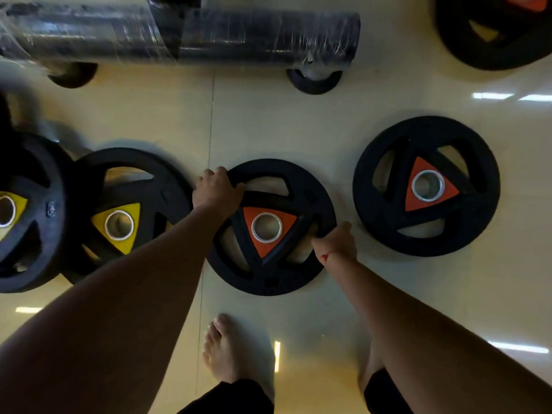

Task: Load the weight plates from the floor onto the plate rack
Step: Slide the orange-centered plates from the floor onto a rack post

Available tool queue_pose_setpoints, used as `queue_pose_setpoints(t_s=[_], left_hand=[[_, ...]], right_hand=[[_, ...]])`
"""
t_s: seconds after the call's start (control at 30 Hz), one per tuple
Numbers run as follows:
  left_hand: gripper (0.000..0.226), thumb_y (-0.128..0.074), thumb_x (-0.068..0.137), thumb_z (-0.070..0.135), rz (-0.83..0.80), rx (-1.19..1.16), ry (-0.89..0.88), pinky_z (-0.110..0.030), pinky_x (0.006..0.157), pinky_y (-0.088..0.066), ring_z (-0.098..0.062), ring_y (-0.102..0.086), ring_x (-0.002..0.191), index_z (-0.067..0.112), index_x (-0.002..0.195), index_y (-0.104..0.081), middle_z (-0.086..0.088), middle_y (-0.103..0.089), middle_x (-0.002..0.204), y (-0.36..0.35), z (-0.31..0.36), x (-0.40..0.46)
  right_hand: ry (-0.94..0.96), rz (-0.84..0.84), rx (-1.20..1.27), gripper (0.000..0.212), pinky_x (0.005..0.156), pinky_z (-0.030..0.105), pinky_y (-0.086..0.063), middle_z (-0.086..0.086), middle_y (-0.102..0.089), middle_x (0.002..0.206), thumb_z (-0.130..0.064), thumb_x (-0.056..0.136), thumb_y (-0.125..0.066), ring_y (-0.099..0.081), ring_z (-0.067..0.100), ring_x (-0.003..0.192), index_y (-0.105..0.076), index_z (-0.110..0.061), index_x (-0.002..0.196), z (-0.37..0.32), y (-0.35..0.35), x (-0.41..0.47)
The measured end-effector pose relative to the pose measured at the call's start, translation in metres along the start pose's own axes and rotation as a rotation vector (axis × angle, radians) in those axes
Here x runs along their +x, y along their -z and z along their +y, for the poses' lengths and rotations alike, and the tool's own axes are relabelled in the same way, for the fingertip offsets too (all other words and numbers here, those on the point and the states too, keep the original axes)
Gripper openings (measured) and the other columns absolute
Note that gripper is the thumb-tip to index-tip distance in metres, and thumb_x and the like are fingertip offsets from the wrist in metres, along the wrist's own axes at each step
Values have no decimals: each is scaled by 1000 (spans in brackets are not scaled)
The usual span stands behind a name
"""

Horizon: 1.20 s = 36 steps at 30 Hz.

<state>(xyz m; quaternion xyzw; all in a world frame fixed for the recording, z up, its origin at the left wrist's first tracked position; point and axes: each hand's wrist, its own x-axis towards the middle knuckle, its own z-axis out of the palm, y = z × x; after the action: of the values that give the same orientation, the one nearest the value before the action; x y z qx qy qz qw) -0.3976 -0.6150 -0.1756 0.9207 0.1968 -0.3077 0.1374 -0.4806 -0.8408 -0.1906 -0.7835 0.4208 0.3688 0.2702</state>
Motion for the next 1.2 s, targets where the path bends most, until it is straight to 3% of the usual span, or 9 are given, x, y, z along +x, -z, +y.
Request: queue_pose_setpoints(t_s=[0.2,0.4,0.53,0.6,0.73,0.83,0.97,1.1,1.2], left_hand=[[53,-67,92,43,50,-107,40,-48,99,-47,-38,-47,124,11,132,-54,-17,-51,131,-6,3,5],[56,-69,91,46,68,-171,-18,-42,95,-43,-35,-49,122,12,134,-56,-16,-52,131,-4,5,-6],[45,-70,91,37,102,-243,-59,-36,86,-41,-33,-54,115,16,130,-60,-14,-55,126,8,17,-33],[44,-71,91,38,123,-272,-61,-31,84,-38,-25,-54,106,18,128,-63,-11,-56,123,21,28,-51],[44,-73,88,45,102,-311,-61,-30,82,-37,-18,-51,99,21,124,-65,-8,-59,118,60,52,-87],[43,-76,84,49,96,-363,-73,-29,79,-41,-23,-59,98,21,116,-68,-4,-66,108,101,72,-120],[39,-75,87,45,59,-419,-97,-33,78,-49,-21,-61,92,20,116,-66,1,-66,97,169,120,-174],[51,-76,82,54,-19,-438,-146,-45,75,-60,-26,-67,92,19,118,-62,-3,-69,100,249,173,-231],[61,-78,70,66,-16,-466,-209,-35,69,-56,-21,-69,87,23,110,-65,0,-71,95,306,215,-283]], right_hand=[[10,25,40,61,83,47,-58,21,-58,125,-18,73,-79,-63,44,105,-44,-9,123,3,-5,6],[18,-39,80,37,71,36,-54,3,-64,87,-24,72,-78,-61,29,79,-59,-12,100,13,16,1],[15,-84,132,41,65,34,-56,3,-70,84,-35,64,-77,-67,26,78,-63,-13,96,25,43,-23],[40,-109,137,37,58,30,-51,1,-68,75,-37,64,-76,-65,22,70,-63,-12,88,31,64,-37],[135,-108,146,28,67,37,-53,4,-71,79,-35,71,-75,-67,25,76,-67,-11,84,32,122,-74],[201,-55,231,31,69,31,-48,4,-72,90,-38,72,-74,-66,28,86,-69,-16,93,28,178,-112],[324,-41,253,25,62,25,-41,-4,-67,74,-32,79,-75,-61,21,76,-70,-10,89,21,271,-177],[335,-32,271,23,56,24,-43,3,-66,69,-29,80,-75,-61,17,68,-72,-7,82,22,372,-248],[313,-20,330,18,63,28,-46,0,-70,80,-34,77,-75,-66,22,79,-71,-20,85,34,449,-294]])
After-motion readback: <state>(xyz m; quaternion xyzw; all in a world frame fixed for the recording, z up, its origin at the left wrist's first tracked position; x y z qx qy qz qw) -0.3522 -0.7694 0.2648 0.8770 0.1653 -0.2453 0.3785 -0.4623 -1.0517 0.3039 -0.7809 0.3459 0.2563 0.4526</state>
